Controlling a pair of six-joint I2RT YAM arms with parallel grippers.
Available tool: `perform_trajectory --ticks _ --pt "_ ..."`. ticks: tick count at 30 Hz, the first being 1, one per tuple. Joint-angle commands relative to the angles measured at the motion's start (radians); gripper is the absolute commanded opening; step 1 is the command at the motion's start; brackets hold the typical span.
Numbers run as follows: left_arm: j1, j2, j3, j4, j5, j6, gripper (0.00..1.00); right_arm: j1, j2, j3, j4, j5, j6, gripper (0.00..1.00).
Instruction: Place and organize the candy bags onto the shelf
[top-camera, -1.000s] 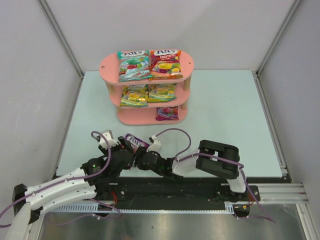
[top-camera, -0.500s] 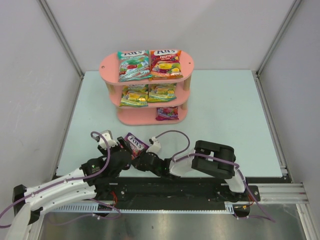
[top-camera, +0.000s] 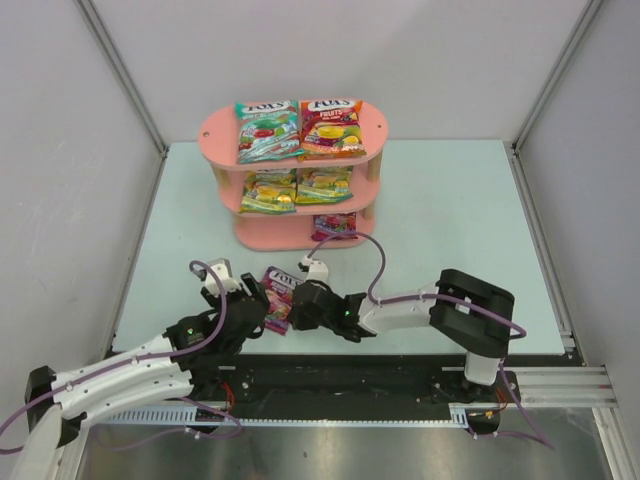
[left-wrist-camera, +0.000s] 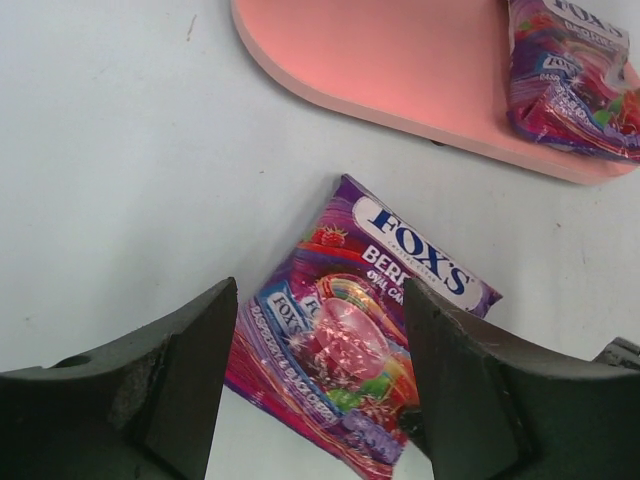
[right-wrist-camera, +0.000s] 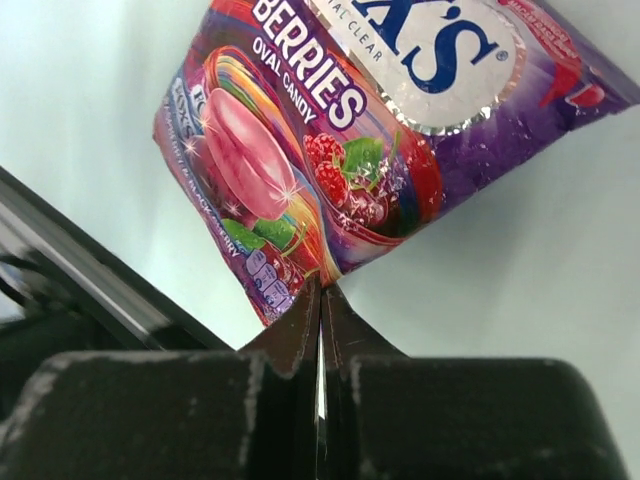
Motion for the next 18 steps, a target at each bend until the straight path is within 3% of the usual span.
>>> perform_trajectory --ticks 1,4,10,12,14,18 --pt "0.003 -0.003 -0.028 0.114 0.052 0.108 0.72 -0.06 -0.073 -0.022 -0.166 -0.143 -0.218 0.0" --pt "0.001 0.011 -0.049 0.181 0.106 0.145 0.72 -0.097 -0.09 -0.031 -0.238 -0.221 -0.312 0.0" --pt "0.003 0.072 -0.08 0.235 0.209 0.148 0.72 -0.164 -0.144 -0.069 -0.322 -0.212 -0.434 0.03" --pt "0.0 0.081 -0.094 0.25 0.239 0.142 0.72 -0.195 -0.184 -0.106 -0.302 -0.217 -0.433 0.31" --pt "0.001 0.083 -0.106 0.275 0.256 0.131 0.72 -0.203 -0.219 -0.133 -0.275 -0.208 -0.399 0.5" --pt "-0.023 0.088 -0.131 0.267 0.27 0.082 0.71 -0.154 -0.286 -0.216 -0.142 -0.137 -0.291 0.59"
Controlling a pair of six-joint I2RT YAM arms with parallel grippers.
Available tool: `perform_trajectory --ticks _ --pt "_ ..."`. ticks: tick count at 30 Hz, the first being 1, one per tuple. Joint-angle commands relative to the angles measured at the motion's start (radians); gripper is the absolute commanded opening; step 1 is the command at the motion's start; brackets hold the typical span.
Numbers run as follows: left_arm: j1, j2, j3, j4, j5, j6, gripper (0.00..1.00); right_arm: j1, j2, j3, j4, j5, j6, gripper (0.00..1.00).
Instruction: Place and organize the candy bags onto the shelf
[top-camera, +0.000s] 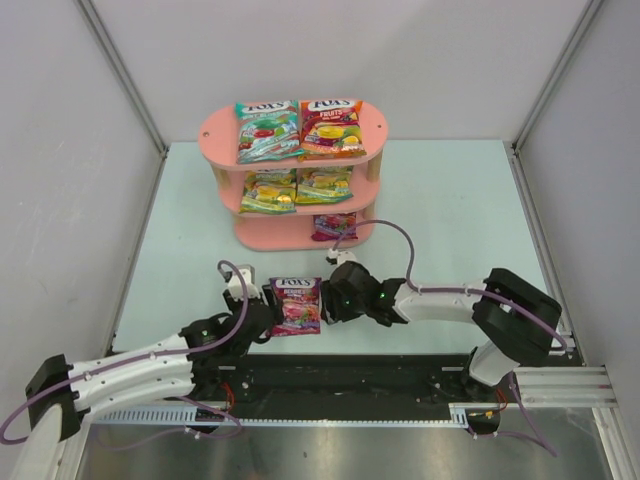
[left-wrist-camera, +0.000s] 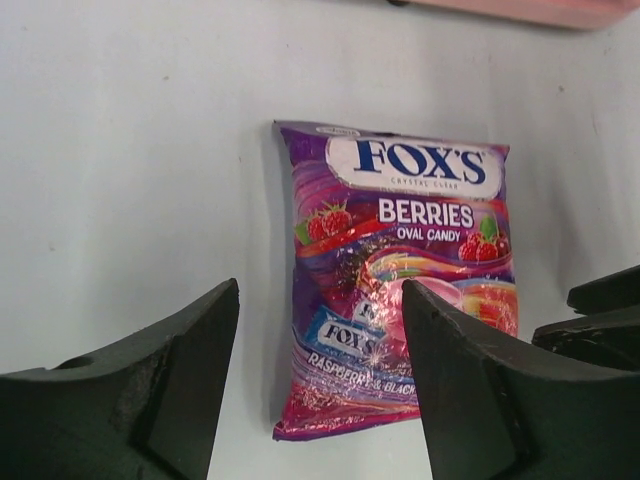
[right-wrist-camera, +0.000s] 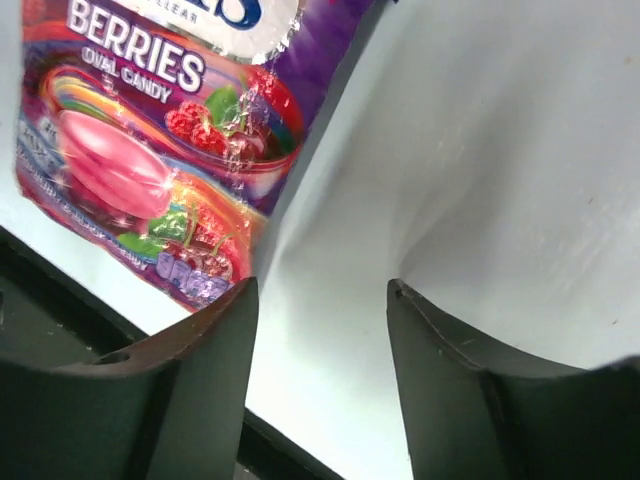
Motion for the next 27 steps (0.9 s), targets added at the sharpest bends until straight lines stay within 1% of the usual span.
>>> perform_trajectory --ticks 1,2,3,4,5,6,7,8,9,10,11,12,13,15,16,19,21,22,26,27 --pt "-0.031 0.006 -0.024 0.022 0.028 -0.058 0.71 0.071 -0.077 -0.075 0.119 0.095 0.097 0.6" --pt "-0.045 0.011 -0.026 0.008 0.011 -0.109 0.68 0.096 -0.079 -0.087 0.14 0.182 0.144 0.6" --pt "-0.095 0.017 -0.026 -0.014 -0.013 -0.152 0.68 0.155 -0.078 -0.101 0.194 0.236 0.174 0.6" --pt "-0.131 0.038 -0.024 -0.069 -0.095 -0.205 0.68 0.183 -0.067 -0.126 0.223 0.285 0.201 0.6" --pt "-0.168 0.049 -0.023 -0.094 -0.131 -0.299 0.68 0.205 -0.058 -0.135 0.258 0.358 0.224 0.6" --pt "-0.23 0.069 -0.011 -0.119 -0.166 -0.34 0.68 0.243 -0.047 -0.143 0.323 0.388 0.267 0.6" --pt "-0.254 0.088 -0.002 -0.162 -0.215 -0.377 0.68 0.256 -0.033 -0.144 0.343 0.416 0.287 0.6" --pt "-0.275 0.136 0.008 -0.18 -0.237 -0.438 0.68 0.271 -0.012 -0.146 0.36 0.471 0.306 0.59" --pt "-0.31 0.163 0.037 -0.203 -0.257 -0.469 0.68 0.285 0.001 -0.146 0.396 0.501 0.324 0.6" --pt "-0.327 0.187 0.054 -0.26 -0.295 -0.498 0.68 0.308 0.008 -0.146 0.414 0.531 0.33 0.59" --pt "-0.364 0.244 0.084 -0.29 -0.312 -0.559 0.68 0.319 0.023 -0.144 0.44 0.584 0.331 0.59" --pt "-0.377 0.27 0.098 -0.353 -0.326 -0.594 0.68 0.326 0.03 -0.147 0.45 0.612 0.329 0.59" --pt "-0.387 0.301 0.107 -0.384 -0.348 -0.675 0.69 0.337 0.034 -0.147 0.457 0.656 0.332 0.59" --pt "-0.42 0.376 0.124 -0.458 -0.365 -0.757 0.69 0.351 0.042 -0.147 0.463 0.701 0.332 0.59" --pt "-0.43 0.397 0.123 -0.478 -0.369 -0.841 0.69 0.355 0.045 -0.146 0.464 0.73 0.329 0.59" --pt "-0.464 0.46 0.103 -0.532 -0.392 -0.988 0.7 0.362 0.054 -0.155 0.469 0.778 0.337 0.59" --pt "-0.49 0.477 0.107 -0.535 -0.432 -1.003 0.7 0.362 0.057 -0.164 0.483 0.782 0.337 0.58" --pt "-0.496 0.48 0.107 -0.532 -0.443 -1.018 0.7 0.362 0.06 -0.166 0.483 0.784 0.344 0.56" --pt "-0.521 0.468 0.06 -0.526 -0.457 -1.075 0.7 0.357 0.082 -0.167 0.509 0.761 0.341 0.54" --pt "-0.521 0.461 0.052 -0.486 -0.463 -1.061 0.7 0.356 0.088 -0.167 0.513 0.756 0.343 0.53"
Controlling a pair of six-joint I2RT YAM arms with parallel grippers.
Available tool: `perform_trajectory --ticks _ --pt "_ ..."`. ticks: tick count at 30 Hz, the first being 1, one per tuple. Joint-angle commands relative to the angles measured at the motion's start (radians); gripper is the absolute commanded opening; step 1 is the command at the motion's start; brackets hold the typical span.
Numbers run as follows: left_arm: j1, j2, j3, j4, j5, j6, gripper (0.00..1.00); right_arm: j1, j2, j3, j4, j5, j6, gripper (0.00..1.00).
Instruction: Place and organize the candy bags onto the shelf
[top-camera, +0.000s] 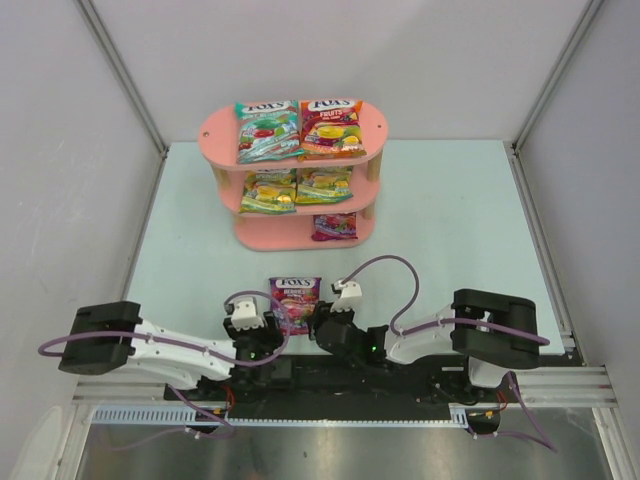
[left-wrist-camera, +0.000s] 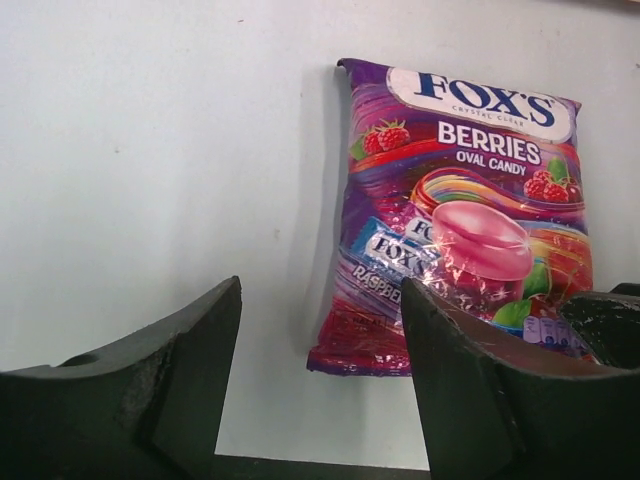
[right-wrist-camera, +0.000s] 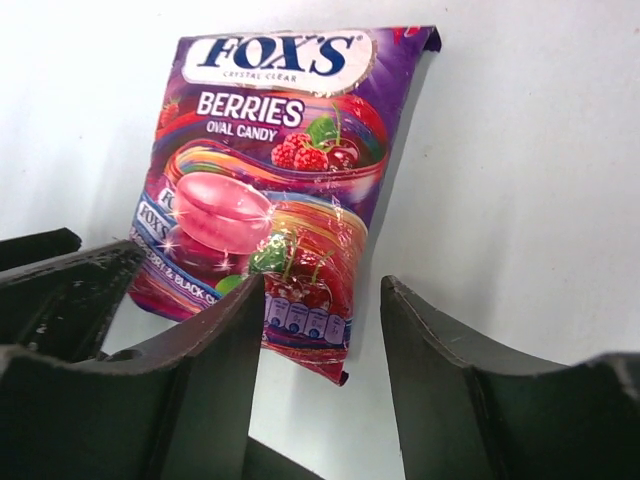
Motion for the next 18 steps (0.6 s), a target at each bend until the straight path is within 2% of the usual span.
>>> perform_trajectory --ticks 1,5,6,9,12,15,18 --pt "-0.018 -0.04 -0.048 0.03 -0.078 -0.087 0.71 0.002 0.031 -0.008 0.064 0.053 0.025 0.53" --pt "-0.021 -0.161 -0.123 0.245 -0.068 0.187 0.72 0.0 0.045 -0.008 0.08 0.036 0.036 0.53" --pt "-0.021 -0.192 -0.142 0.321 -0.062 0.227 0.73 -0.001 0.048 -0.006 0.081 0.036 0.036 0.53" --pt "-0.021 -0.325 -0.222 0.377 -0.052 0.287 0.72 -0.004 0.06 -0.006 0.092 0.024 0.036 0.54" --pt "-0.021 -0.453 -0.297 0.55 -0.051 0.494 0.72 -0.003 0.068 -0.008 0.097 0.02 0.037 0.54" --pt "-0.019 -0.513 -0.332 0.589 -0.058 0.53 0.72 -0.007 0.068 -0.006 0.097 0.015 0.037 0.54" --pt "-0.019 -0.475 -0.332 0.604 -0.063 0.522 0.72 -0.015 0.074 -0.006 0.095 0.007 0.04 0.54"
